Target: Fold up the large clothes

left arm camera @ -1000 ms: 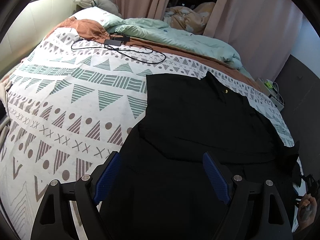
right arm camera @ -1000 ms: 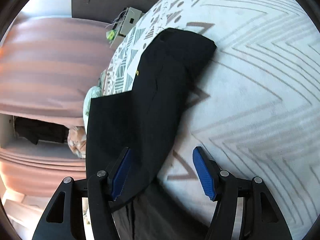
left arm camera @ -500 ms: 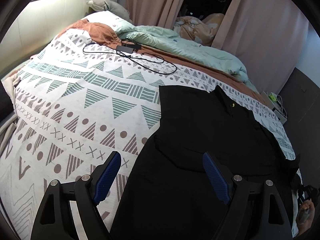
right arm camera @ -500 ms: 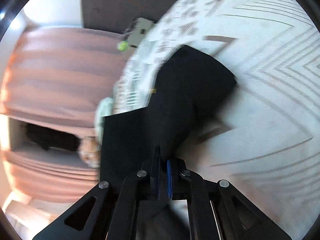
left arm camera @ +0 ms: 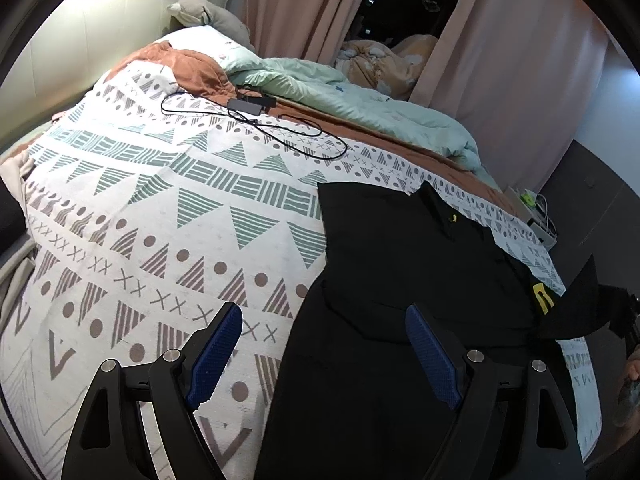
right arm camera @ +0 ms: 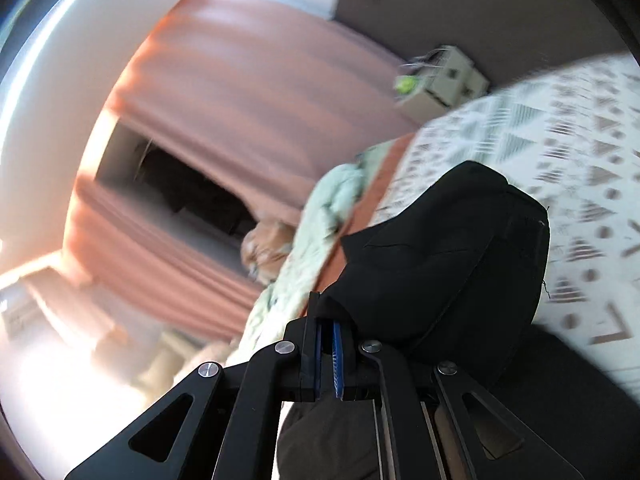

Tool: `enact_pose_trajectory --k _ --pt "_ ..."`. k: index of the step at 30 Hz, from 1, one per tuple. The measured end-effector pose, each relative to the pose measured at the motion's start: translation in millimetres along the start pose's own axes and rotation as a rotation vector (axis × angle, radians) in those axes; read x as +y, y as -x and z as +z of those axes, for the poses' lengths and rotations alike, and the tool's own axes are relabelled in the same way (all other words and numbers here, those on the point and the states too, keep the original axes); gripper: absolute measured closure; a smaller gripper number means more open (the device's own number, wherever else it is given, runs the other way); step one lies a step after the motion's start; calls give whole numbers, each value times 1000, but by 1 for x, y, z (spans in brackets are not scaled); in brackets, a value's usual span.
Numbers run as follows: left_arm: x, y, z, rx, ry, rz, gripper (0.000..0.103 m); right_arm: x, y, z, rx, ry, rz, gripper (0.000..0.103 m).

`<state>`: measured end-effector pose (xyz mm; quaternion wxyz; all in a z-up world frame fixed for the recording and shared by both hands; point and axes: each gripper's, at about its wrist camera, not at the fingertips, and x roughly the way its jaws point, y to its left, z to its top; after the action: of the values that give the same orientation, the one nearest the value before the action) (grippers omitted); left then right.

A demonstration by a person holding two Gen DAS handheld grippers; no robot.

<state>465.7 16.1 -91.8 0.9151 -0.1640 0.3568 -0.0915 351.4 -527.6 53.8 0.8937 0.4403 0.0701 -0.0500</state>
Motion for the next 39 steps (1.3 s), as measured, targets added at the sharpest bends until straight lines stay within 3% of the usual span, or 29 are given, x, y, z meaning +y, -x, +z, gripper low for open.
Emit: enact_pose_trajectory --k 5,13,22,24,25,26,28,32,39 --pt "30 8 4 -6 50 12 18 56 -39 -39 79 94 21 97" --pt "62 7 8 2 94 50 18 87 -104 -118 259 148 40 98" --pt "61 -3 6 35 84 81 18 98 -160 -200 562 296 -77 96" --pt "57 -3 6 34 83 79 18 94 -172 -208 649 288 -90 79" --pt "54 -3 7 34 83 77 18 91 -173 -210 666 292 -89 56" --pt "51 -3 7 33 82 74 18 89 -170 -210 665 299 -81 39" --pt "44 -2 7 32 77 69 18 85 -159 -206 656 313 -59 33" --pt "26 1 9 27 60 60 18 69 -135 -201 690 270 -34 32" --pt "-17 5 8 14 -5 47 18 10 -97 -165 644 152 -140 32"
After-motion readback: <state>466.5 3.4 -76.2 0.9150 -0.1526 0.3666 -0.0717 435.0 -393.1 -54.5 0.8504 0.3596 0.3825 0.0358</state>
